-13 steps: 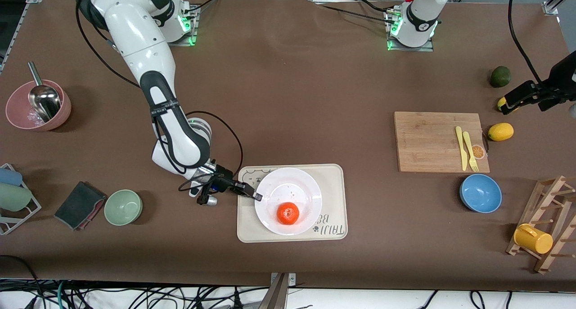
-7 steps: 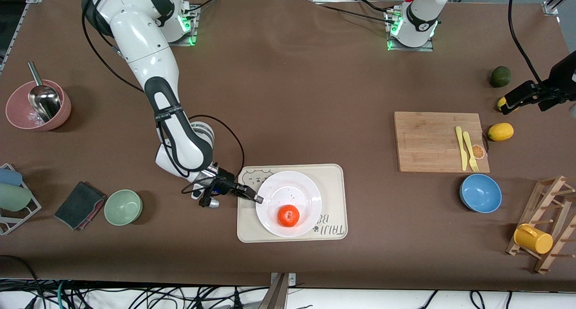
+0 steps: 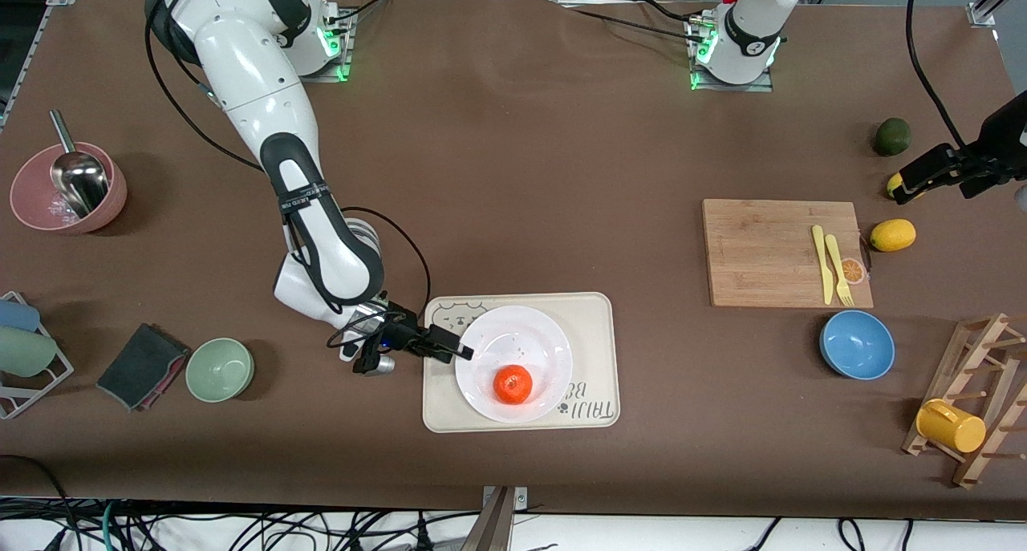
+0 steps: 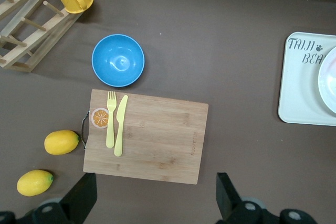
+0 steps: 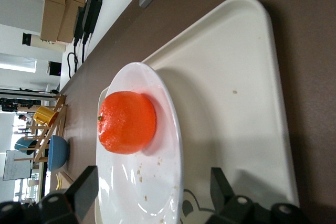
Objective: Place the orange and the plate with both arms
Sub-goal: 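Release the plate and pull the right gripper back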
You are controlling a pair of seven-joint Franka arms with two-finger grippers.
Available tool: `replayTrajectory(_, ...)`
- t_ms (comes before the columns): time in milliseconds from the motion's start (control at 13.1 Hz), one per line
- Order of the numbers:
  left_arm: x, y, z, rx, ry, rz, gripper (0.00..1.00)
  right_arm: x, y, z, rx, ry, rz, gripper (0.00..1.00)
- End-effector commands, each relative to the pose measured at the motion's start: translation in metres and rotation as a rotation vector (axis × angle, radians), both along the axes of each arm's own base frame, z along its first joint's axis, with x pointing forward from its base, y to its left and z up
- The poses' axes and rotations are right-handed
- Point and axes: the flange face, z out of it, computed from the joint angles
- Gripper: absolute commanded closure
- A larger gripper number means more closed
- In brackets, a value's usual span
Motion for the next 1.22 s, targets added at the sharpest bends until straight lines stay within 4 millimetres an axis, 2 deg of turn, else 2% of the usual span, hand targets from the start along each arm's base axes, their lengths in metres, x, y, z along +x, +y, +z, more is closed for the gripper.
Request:
replayTrajectory(0, 0.002, -0.001, 0.006, 0.01, 0.004, -0.011, 0.0, 0.005, 0.002, 0.018, -0.012, -0.036, 0.01, 0.0)
replayTrajectory(229, 0.002, -0.017, 0.006, 0.01, 0.007, -0.037, 0.0, 0.004, 0.004, 0.04, -0.021, -0.059, 0.037, 0.0)
replayTrajectory(382, 0.001, -0.018, 0.007, 0.01, 0.004, -0.038, 0.0, -0.001, 0.002, 0.048, -0.053, -0.066, 0.086, 0.0)
replayTrajectory(611, 0.002, -0.012, 0.007, 0.011, 0.006, -0.029, 0.0, -0.001, -0.018, 0.062, -0.143, -0.019, 0.191, 0.0)
replayTrajectory(763, 0.002, -0.012, 0.006, 0.01, 0.009, -0.028, 0.0, 0.003, -0.04, 0.082, -0.259, 0.048, 0.314, 0.0)
replayTrajectory(916, 0.002, -0.014, 0.006, 0.01, 0.007, -0.032, 0.0, -0.002, -0.072, 0.105, -0.427, 0.148, 0.466, 0.0)
replayTrajectory(1145, 0.001, -0.016, 0.007, 0.01, 0.006, -0.035, 0.0, -0.013, -0.129, 0.139, -0.592, 0.283, 0.594, 0.0)
